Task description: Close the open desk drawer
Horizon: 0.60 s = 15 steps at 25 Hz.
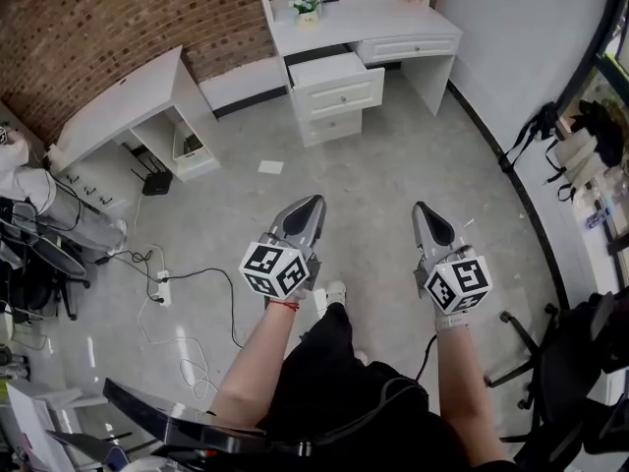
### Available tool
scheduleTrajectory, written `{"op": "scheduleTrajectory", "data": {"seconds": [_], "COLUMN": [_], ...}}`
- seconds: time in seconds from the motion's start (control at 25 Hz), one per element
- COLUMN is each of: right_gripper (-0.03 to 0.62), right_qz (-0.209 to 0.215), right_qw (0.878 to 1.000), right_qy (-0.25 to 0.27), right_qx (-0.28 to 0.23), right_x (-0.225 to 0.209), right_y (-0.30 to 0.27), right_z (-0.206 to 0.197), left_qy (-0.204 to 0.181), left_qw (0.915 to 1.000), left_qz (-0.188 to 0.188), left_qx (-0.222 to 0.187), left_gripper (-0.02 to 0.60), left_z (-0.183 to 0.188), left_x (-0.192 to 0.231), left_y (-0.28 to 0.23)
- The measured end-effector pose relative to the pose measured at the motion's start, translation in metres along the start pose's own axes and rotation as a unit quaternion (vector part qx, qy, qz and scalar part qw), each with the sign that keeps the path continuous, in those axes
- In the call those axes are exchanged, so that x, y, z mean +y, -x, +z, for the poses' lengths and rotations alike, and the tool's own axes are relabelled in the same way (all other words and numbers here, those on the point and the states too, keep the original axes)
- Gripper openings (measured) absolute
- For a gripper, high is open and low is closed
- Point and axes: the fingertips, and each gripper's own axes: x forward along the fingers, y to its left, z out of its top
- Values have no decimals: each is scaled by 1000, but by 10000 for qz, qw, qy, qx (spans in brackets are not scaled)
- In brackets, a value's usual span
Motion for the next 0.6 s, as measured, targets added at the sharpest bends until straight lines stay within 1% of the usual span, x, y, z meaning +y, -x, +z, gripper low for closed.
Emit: {"op": "scheduleTrajectory", "data": {"seconds": [0.24,0.44,0.6], "right_gripper": [0,0,0], "right_qz": [-1,-72,-150], "right_qw": [9997,9993,9987], "right_qy": [-84,-130,-261], "right_qx": [208,354,408], "right_x": [-31,-54,-70], "right_y": [-53,-100,-138], "right_z": [-12,-21,-29], "left_qy": [104,192,242], "left_qw": [9999,9995,9991], "left_qz": [25,23,-13], "left_qx": [107,247,334], "left_gripper": [2,2,2], "left_z": [0,0,0], "left_x": [42,79,110], "left_y": [-54,-92,-121]}}
